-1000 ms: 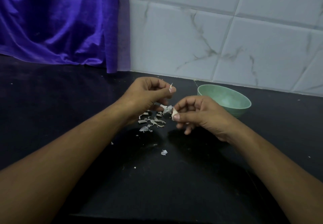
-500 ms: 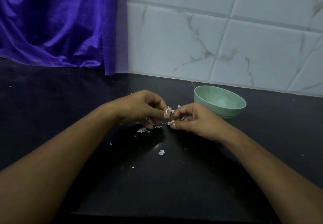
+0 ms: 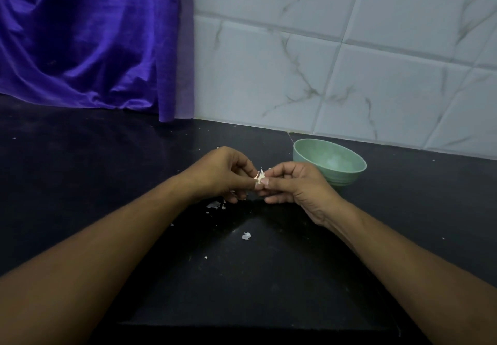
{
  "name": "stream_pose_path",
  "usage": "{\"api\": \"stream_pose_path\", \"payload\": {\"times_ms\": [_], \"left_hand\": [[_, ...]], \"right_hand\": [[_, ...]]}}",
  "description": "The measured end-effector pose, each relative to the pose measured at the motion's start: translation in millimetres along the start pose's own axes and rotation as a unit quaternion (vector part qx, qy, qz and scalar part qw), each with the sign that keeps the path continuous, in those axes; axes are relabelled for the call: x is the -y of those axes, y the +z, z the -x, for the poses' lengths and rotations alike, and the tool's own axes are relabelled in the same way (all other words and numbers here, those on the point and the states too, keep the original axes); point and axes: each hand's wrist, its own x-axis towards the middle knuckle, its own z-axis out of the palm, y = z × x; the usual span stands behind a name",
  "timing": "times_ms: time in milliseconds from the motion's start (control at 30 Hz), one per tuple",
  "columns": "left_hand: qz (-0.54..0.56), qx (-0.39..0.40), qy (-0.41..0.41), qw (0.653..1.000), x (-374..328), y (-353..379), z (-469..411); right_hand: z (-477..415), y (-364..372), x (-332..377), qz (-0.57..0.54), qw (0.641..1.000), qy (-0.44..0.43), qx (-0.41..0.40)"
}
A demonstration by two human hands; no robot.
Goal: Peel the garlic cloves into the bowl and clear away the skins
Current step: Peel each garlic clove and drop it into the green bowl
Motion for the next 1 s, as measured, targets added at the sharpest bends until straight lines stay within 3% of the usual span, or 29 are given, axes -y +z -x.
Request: {"api": "stream_pose_path", "payload": {"times_ms": [367,1000], "left_hand": [[-0.048,0.003,0.065,0.997,7,-1,-1],[-0.048,0.009,0.072,0.996,11,2,-3]], "right_hand": [[0,-4,0,-0.003,1.000,-0.002,0.022],[0,-2,1,0.023,1.000,0.006,0.005]]}}
